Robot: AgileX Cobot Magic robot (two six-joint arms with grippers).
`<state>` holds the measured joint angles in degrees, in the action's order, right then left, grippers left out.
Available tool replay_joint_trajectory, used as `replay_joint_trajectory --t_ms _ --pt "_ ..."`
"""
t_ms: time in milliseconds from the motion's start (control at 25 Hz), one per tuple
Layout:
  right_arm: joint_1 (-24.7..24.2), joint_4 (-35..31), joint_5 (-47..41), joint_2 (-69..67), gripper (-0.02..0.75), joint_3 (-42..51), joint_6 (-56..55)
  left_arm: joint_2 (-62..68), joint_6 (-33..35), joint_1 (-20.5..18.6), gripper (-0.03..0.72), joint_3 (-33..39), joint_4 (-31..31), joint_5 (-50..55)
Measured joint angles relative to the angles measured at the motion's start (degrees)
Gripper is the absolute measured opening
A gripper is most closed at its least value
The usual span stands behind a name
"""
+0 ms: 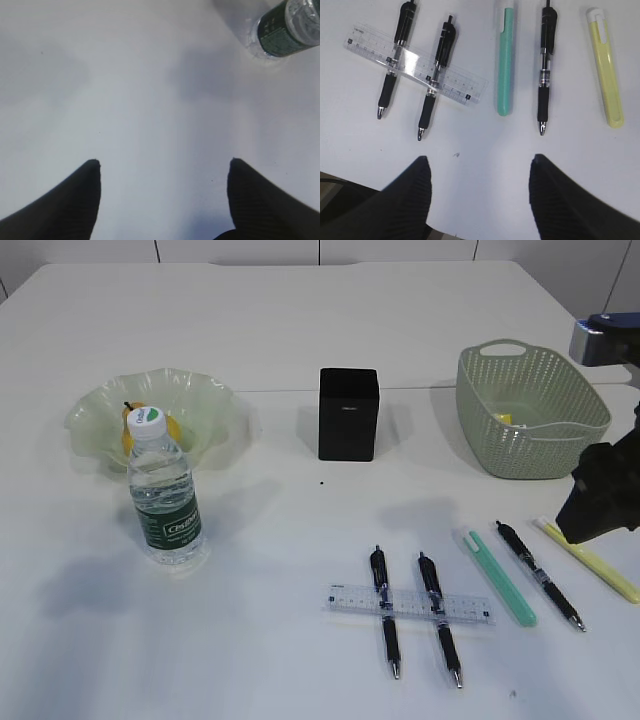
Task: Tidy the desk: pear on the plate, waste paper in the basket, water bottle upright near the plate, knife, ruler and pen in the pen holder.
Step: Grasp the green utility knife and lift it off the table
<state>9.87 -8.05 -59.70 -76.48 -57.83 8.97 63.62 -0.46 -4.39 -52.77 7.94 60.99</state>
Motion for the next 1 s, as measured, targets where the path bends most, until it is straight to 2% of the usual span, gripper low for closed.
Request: replay_joint_trajectory --t_ms 320,760,1000 --pt "0.00 1.43 0.00 -2.28 0.459 -0.13 -2.31 -0.05 0.46 7.31 0.546 -0.08 1.74 -8.23" --pt "0.14 2.87 -1.31 -13.33 0.459 -9.57 -2.54 -0.05 0.46 7.64 0.535 -0.08 2.96 -6.93" --pt "3.81 7.63 -0.93 -20.75 0.430 -13.71 -6.60 -0.05 0.46 7.64 0.531 -0.08 2.96 -6.37"
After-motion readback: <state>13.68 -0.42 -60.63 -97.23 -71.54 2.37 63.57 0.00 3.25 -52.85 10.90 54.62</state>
